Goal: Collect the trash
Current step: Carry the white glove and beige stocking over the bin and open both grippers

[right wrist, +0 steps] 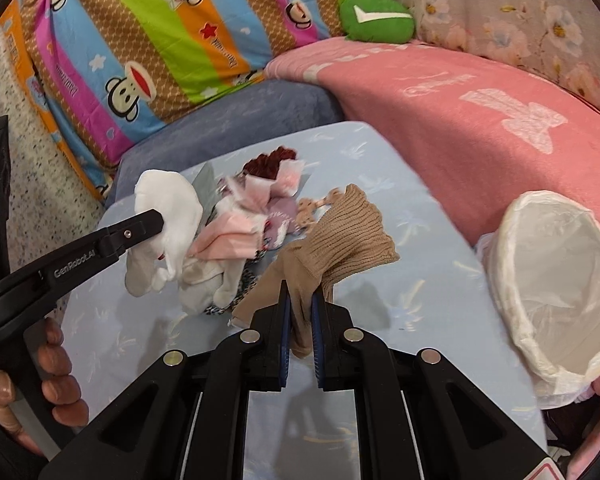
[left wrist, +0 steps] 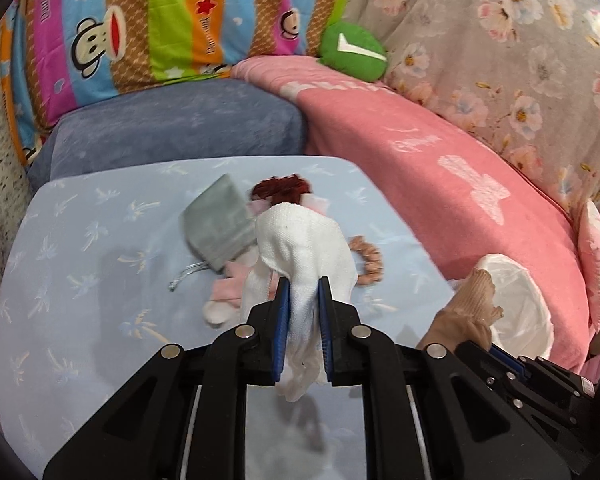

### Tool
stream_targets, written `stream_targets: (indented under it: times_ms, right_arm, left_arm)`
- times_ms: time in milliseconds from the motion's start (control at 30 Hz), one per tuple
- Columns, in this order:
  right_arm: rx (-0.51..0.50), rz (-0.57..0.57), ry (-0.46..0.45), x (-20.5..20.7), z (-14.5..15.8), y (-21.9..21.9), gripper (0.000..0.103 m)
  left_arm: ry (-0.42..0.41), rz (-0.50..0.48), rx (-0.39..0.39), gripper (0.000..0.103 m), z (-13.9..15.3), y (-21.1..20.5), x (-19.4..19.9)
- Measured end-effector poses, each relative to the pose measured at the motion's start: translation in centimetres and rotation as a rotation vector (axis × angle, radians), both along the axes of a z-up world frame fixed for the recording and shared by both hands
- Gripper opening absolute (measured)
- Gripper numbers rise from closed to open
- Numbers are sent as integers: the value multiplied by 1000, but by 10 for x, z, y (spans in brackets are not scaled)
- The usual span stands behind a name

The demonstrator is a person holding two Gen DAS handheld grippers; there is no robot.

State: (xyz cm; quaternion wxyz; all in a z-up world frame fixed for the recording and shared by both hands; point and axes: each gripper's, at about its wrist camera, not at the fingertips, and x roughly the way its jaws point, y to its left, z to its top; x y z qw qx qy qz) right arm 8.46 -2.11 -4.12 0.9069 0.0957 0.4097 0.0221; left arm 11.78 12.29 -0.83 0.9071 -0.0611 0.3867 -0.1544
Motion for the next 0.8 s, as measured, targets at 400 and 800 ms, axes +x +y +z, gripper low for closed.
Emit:
stream_targets:
  times_ms: [400, 800]
  right_arm:
    - [22, -163, -72, -37, 26, -95, 10]
    - [22, -331, -95, -68, 27, -189, 10]
  left_arm:
    - [-41, -178, 16, 14, 18, -97, -22]
    - [-44, -335, 29, 14, 19, -191, -35]
